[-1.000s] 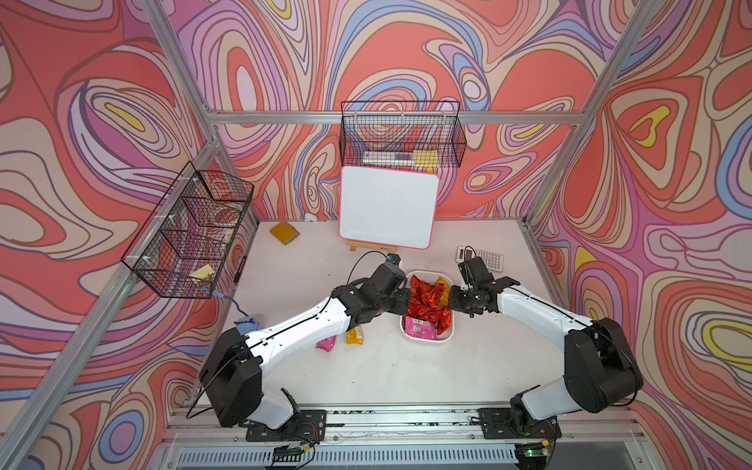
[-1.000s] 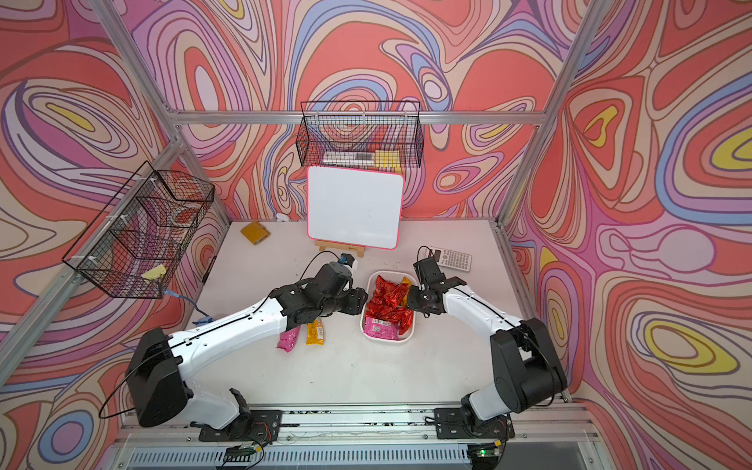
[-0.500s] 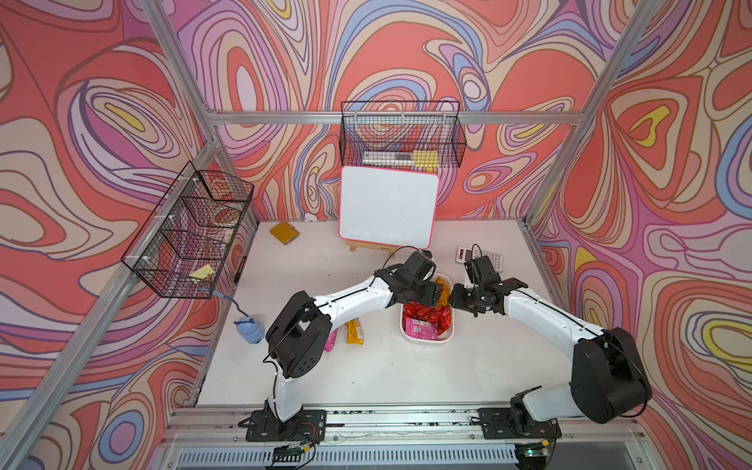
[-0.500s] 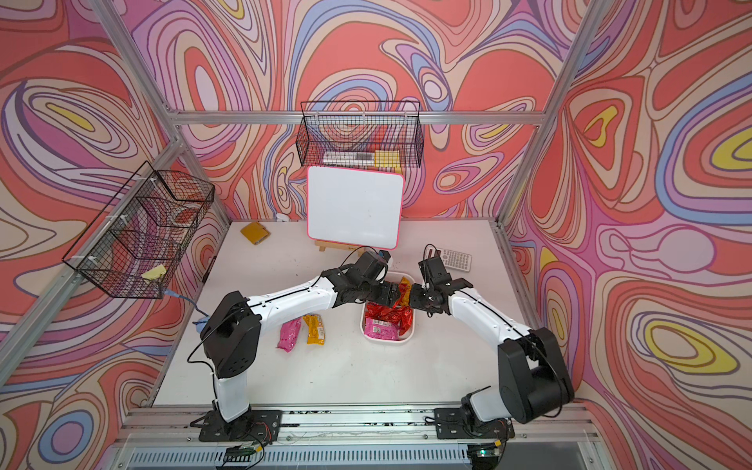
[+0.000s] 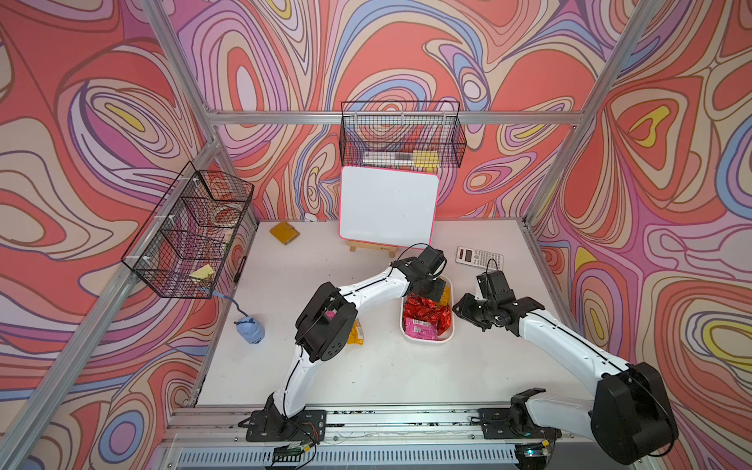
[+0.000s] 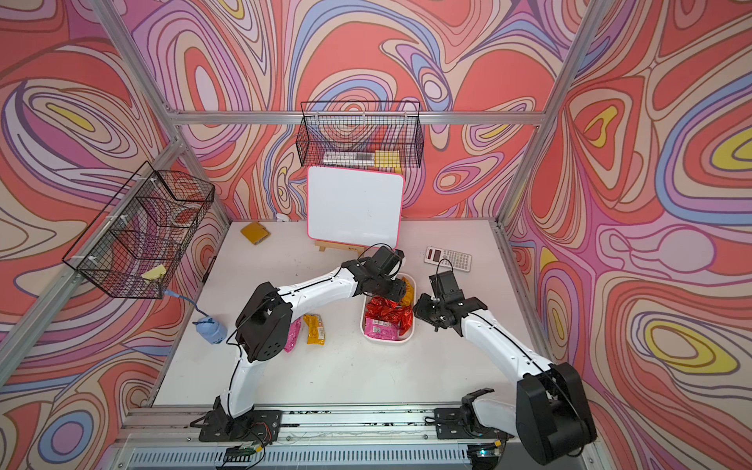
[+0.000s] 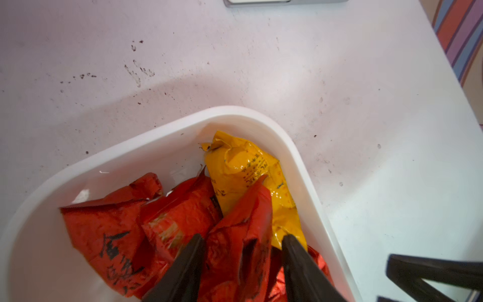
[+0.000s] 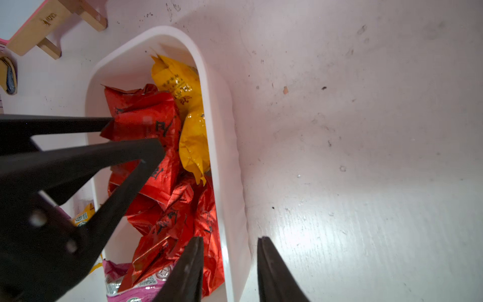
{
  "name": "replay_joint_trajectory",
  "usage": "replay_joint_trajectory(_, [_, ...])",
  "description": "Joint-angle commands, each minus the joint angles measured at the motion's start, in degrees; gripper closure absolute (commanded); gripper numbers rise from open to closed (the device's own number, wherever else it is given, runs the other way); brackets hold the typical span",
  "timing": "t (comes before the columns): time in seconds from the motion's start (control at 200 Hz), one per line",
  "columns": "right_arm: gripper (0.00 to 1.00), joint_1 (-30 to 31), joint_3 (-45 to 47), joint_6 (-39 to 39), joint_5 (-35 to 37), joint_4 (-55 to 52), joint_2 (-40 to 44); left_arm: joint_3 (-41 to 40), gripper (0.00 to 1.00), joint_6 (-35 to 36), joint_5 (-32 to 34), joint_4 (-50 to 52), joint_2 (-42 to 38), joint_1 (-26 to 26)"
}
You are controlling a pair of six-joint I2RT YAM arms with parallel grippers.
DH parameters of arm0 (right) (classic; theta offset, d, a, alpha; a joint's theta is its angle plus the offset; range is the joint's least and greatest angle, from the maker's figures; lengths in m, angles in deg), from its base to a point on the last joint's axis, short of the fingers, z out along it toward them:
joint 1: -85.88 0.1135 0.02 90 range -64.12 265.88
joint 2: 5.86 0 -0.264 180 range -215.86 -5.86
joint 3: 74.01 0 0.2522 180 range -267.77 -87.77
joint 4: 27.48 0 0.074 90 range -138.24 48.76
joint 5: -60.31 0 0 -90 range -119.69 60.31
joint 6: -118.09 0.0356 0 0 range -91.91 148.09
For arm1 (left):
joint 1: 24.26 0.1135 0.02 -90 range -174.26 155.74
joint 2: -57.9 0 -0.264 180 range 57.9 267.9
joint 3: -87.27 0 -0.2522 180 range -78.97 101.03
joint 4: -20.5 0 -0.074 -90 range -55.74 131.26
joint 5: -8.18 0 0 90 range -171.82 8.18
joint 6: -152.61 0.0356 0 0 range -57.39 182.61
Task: Take the tea bags out of the storage box
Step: Pick up the tea bag from the storage box, then place the tea bag at the center of the board.
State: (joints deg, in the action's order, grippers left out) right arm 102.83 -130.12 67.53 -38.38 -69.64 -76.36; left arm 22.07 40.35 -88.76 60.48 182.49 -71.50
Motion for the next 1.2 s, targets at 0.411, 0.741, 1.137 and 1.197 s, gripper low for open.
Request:
replay_joint_trajectory(0.411, [0.65, -0.3, -0.3, 0.4, 0.3, 1.3, 1.4, 1.6, 0.96, -0.5, -1.3, 1.3, -4.2, 0.4])
replay_joint_trajectory(0.741, [0.64, -0.3, -6.1, -5.3, -1.3, 1.2, -7.8, -11.7, 0.97, -4.2, 5.1, 0.2, -20.7, 1.2])
replay_joint_trajectory(1.137, [0.73, -0.3, -11.5, -10.3, 0.6, -0.4, -17.1, -41.0, 0.96, -11.2, 7.1, -1.1, -37.9, 6.5])
replay_joint_trajectory(1.197, [0.76, -0.3, -11.7, -10.7, 0.6, -0.3, -17.5, -43.5, 0.96, -11.6, 7.3, -1.0, -38.0, 6.6])
